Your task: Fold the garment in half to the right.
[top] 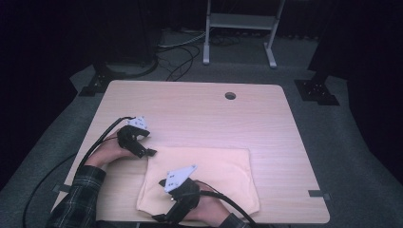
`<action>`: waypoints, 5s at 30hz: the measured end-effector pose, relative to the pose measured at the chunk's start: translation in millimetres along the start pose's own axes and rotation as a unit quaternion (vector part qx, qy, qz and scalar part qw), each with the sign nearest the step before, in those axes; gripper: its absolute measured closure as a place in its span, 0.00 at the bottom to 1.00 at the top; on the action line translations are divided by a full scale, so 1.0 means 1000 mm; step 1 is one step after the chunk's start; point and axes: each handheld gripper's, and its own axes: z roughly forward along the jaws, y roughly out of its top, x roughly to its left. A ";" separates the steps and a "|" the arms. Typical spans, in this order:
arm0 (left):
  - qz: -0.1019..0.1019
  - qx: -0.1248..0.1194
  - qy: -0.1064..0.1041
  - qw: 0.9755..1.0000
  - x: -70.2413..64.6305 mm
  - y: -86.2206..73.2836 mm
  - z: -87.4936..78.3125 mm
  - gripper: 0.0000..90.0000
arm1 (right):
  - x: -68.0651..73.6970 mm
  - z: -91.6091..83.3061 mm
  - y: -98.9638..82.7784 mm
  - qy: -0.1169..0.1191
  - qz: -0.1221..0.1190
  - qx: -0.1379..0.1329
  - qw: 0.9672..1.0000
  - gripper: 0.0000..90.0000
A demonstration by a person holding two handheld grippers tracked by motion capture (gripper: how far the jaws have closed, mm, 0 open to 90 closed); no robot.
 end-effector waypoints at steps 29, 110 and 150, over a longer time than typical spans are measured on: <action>0.009 0.002 -0.008 1.000 -0.002 0.001 -0.001 0.10 | 0.005 0.058 0.009 -0.053 -0.070 0.056 0.995 0.54; 0.034 -0.184 -0.121 0.975 -0.069 0.127 0.003 0.93 | -0.012 -0.113 -0.009 -0.039 -0.025 -0.056 0.997 0.92; 0.060 -0.206 -0.150 0.965 -0.100 0.145 0.086 0.51 | -0.013 -0.160 -0.095 -0.057 0.041 -0.031 0.997 0.58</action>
